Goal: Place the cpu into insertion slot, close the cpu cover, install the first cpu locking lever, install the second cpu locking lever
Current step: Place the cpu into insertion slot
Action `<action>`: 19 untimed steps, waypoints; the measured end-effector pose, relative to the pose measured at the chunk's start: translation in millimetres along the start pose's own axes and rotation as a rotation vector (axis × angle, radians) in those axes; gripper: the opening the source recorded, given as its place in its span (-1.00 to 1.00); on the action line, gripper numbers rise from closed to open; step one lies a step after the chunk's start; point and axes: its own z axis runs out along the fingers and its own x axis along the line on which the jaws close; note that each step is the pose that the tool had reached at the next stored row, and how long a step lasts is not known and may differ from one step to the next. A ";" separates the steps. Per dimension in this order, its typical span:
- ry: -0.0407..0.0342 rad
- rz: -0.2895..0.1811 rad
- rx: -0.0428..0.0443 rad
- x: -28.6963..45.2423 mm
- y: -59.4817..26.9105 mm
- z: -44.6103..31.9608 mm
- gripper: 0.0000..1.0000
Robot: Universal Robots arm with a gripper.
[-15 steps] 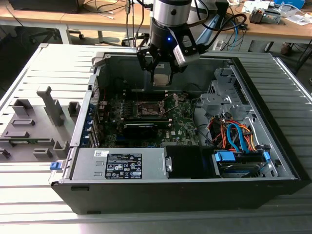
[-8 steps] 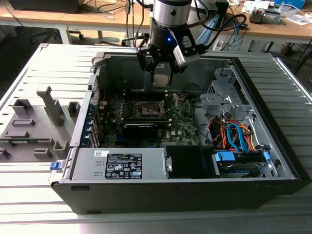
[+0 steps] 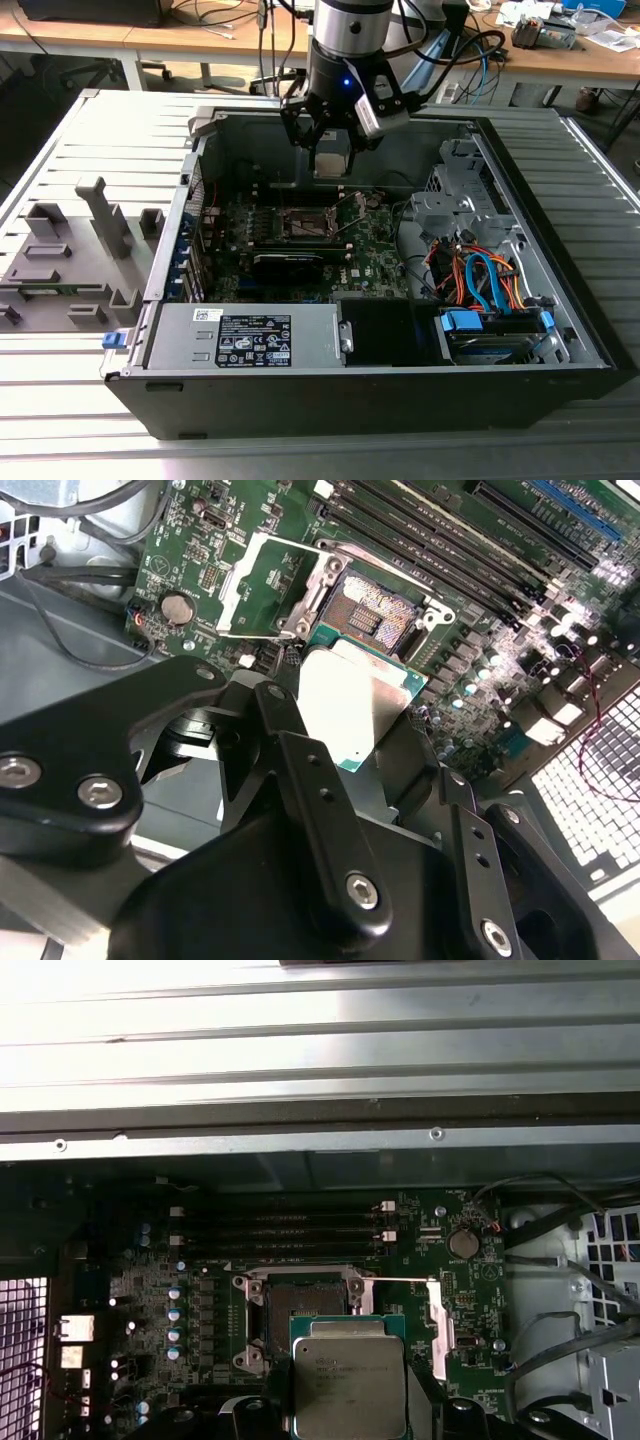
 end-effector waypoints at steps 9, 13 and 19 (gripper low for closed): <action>0.0000 0.000 0.0001 0.1 -0.3 1.9 0.08; 0.0000 0.000 0.0001 0.4 -0.4 2.5 0.08; 0.0000 0.000 0.0004 0.7 -0.5 3.5 0.08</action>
